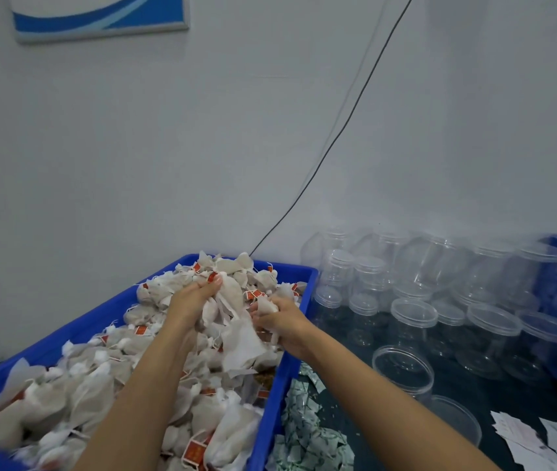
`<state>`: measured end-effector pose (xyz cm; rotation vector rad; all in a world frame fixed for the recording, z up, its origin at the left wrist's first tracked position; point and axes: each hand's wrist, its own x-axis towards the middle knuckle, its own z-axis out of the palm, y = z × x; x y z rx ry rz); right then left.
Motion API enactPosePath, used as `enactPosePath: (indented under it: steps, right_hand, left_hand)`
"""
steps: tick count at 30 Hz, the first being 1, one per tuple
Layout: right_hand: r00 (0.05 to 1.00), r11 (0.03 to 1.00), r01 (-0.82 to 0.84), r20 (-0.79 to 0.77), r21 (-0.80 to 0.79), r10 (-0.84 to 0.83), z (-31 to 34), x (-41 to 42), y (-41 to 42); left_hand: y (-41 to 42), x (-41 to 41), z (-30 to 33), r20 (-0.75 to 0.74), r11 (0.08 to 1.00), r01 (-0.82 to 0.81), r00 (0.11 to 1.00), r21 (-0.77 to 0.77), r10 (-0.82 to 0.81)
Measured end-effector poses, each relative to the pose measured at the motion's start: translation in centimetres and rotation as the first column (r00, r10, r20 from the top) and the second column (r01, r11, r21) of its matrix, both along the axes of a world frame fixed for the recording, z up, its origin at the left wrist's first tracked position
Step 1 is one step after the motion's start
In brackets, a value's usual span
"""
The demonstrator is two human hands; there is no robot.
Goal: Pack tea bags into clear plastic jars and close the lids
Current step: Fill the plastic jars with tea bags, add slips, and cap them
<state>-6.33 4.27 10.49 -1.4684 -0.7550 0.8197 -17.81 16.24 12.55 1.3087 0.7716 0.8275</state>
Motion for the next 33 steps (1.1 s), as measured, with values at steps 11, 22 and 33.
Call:
enactPosePath:
  steps: [11, 22, 33]
  right_hand:
    - [0.995, 0.987, 0.098, 0.013, 0.124, -0.101, -0.6, -0.2, 1.3]
    - [0.949, 0.985, -0.141, 0.299, 0.102, 0.105, -1.5, -0.2, 2.1]
    - [0.728, 0.935, 0.325, 0.594, 0.141, -0.343, -3.2, 1.0, 2.6]
  left_hand:
    - [-0.2, -0.2, -0.7, -0.175, 0.953, 0.060, 0.984, 0.296, -0.008]
    - [-0.4, 0.4, -1.3, -0.383, 0.893, 0.229, 0.921, 0.388, -0.070]
    - [4.9, -0.2, -2.8, -0.604, 0.864, 0.161, 0.774, 0.477, 0.190]
